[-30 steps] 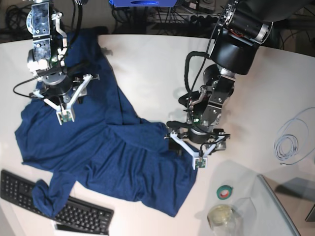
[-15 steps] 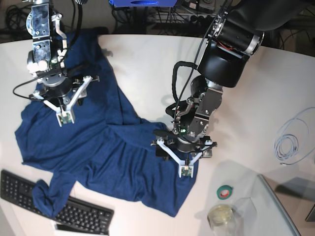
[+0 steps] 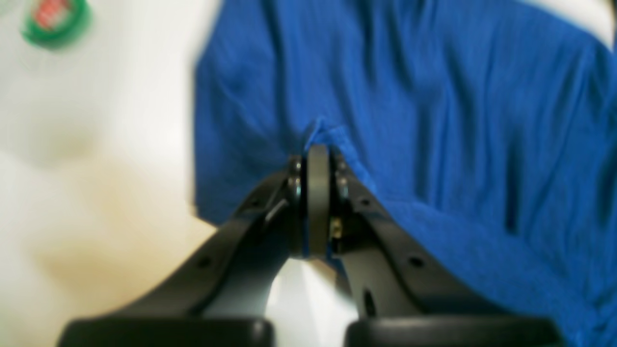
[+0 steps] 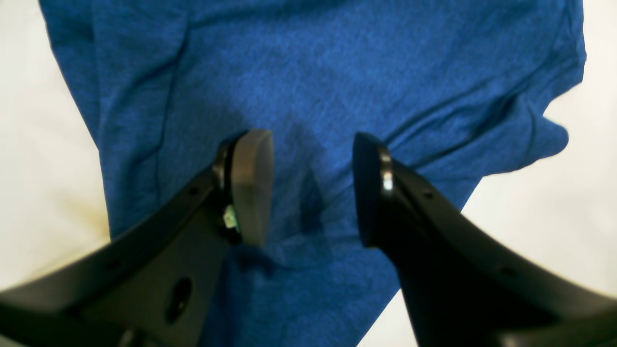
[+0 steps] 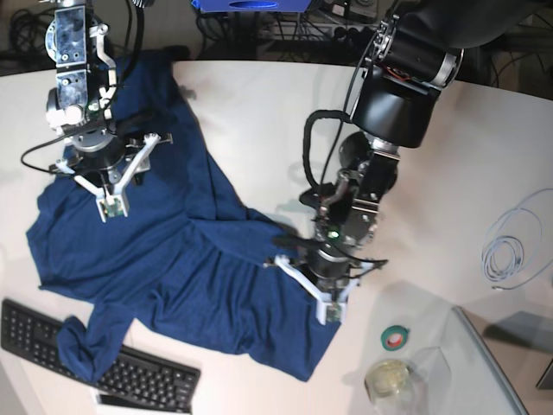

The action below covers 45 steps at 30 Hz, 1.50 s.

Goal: Layout the t-shirt on the table in an organized manner, then fold the t-shirt properly
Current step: 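Grasp the hem corner with the left gripper and pull it outward, then drag the hem corner with the left gripper away from the right gripper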

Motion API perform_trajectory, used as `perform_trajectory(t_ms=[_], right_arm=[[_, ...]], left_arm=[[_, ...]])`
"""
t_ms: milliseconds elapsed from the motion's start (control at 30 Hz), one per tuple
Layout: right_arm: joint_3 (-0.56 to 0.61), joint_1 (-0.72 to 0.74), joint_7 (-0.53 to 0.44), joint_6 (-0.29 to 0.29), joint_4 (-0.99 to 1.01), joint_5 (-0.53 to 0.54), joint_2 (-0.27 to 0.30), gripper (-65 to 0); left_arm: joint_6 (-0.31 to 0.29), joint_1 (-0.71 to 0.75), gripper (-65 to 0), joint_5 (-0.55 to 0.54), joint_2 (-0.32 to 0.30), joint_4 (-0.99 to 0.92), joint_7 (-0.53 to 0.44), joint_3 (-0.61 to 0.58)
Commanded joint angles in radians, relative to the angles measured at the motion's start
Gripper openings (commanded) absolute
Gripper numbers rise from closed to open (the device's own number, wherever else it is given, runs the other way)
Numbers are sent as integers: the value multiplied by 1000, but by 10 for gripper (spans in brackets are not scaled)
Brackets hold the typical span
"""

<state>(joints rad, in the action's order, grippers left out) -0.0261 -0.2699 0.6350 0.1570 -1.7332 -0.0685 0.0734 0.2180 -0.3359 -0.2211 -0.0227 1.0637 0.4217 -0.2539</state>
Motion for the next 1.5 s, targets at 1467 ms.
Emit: perform_trajectory(t_ms=[1467], right_arm=[[-387,-160,-14,0,129,204,-63,-270]], left_arm=[[10,590,-650,18,-113,726,584,620]])
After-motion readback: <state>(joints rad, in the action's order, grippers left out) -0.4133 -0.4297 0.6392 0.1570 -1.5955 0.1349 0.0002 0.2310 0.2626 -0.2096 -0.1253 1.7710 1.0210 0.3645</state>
